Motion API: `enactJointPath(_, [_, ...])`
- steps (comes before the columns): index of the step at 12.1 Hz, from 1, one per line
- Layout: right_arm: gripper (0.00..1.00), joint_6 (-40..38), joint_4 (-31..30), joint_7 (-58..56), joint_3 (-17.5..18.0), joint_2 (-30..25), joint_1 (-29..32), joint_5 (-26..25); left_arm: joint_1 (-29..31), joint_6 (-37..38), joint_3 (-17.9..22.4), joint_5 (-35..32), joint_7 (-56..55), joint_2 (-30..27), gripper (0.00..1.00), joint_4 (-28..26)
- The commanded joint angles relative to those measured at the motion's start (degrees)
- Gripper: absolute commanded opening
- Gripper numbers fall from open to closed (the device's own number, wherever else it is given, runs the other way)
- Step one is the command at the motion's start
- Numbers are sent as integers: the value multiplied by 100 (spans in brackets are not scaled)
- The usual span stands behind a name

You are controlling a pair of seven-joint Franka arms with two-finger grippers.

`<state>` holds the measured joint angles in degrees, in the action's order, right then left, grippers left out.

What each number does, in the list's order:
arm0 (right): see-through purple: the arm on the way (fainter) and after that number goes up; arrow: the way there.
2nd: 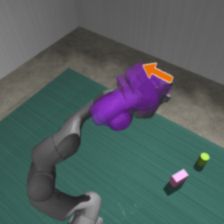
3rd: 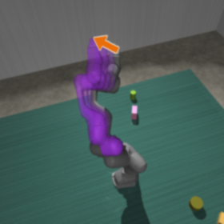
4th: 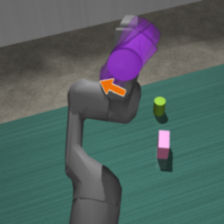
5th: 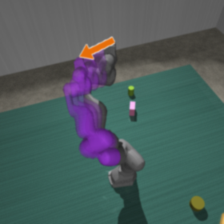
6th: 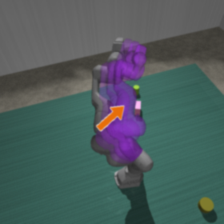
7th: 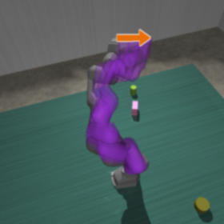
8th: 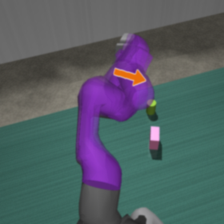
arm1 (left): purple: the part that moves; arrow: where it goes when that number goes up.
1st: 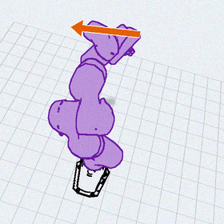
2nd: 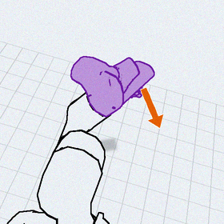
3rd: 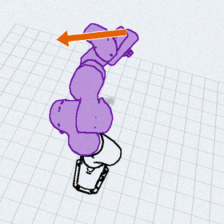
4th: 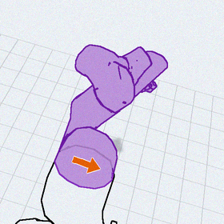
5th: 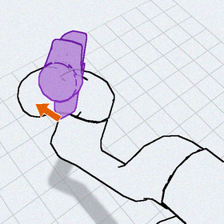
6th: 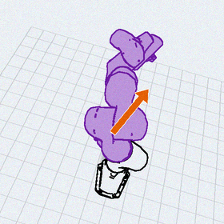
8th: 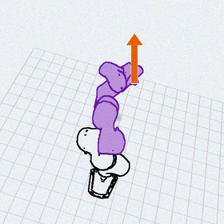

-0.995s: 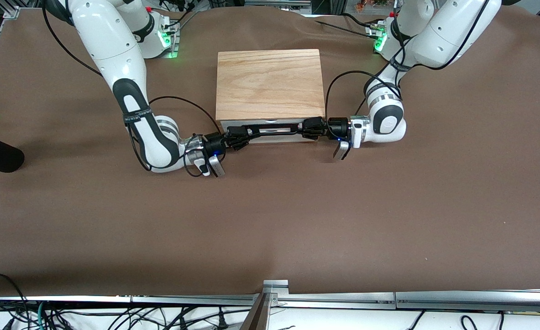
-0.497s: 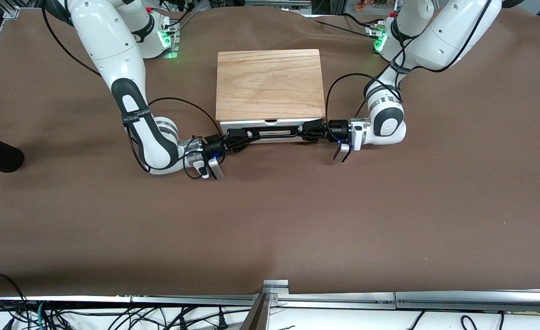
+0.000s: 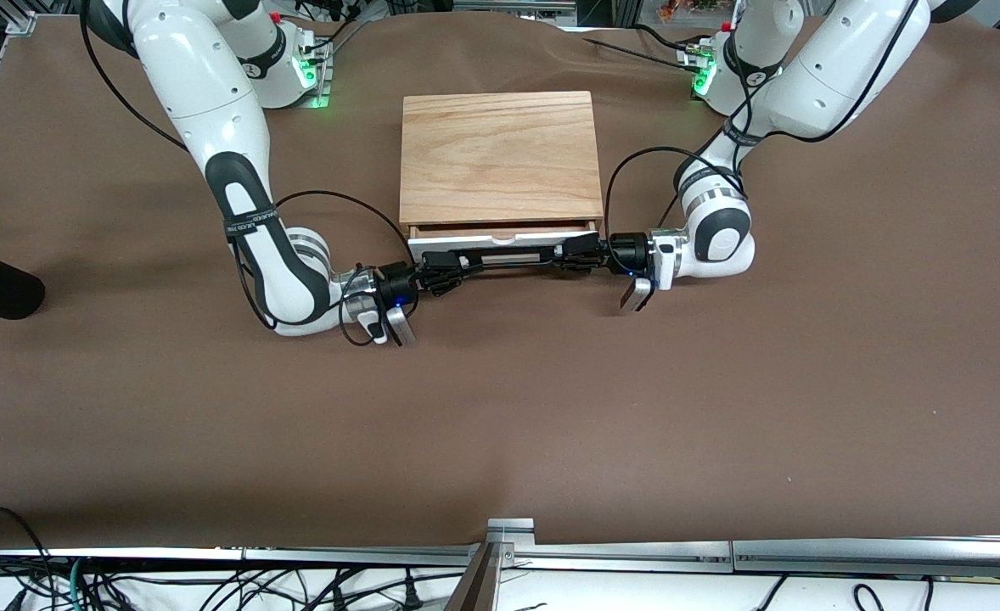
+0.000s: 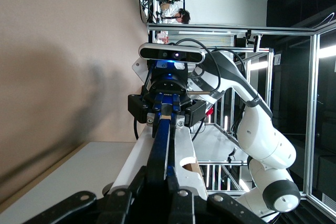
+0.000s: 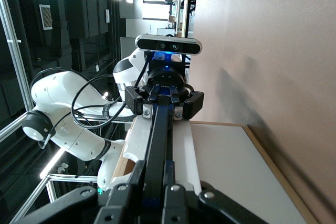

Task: Pull top drawer with both arms simultaneously
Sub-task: 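Pull the handle with both grippers, sliding the drawer out of the box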

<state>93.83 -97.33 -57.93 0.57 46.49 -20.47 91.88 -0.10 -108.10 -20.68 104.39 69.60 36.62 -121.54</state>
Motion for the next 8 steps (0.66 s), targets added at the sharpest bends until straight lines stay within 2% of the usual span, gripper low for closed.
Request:
enactJointPath(1, [0,100,827,353,-22,298,552,217,62,-229,116,73,-323,152,0,77])
enactJointPath(8, [0,276,1654,661,-22,774,755,208,27,-229,318,64,-938,354,0,665])
